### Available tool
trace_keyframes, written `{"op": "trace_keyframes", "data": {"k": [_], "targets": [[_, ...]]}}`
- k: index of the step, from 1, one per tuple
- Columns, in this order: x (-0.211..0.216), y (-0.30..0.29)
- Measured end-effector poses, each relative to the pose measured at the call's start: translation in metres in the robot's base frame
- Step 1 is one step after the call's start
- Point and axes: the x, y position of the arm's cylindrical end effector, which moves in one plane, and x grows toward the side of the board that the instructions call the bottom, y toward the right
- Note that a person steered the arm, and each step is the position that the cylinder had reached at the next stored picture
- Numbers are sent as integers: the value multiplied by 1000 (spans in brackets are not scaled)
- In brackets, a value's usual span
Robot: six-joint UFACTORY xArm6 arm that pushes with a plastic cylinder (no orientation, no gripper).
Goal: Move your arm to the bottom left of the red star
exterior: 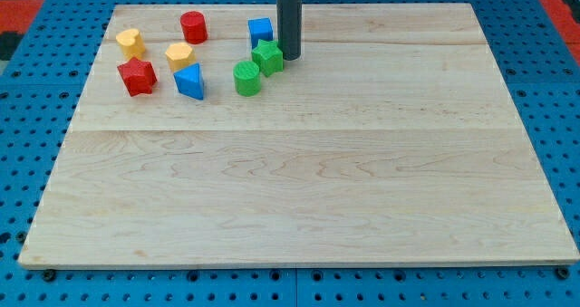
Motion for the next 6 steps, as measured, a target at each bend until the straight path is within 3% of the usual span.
{"op": "trace_keyframes", "data": {"k": [2,3,5,6], "targets": [[106,4],[113,-67],[110,-277],[34,-295]]}}
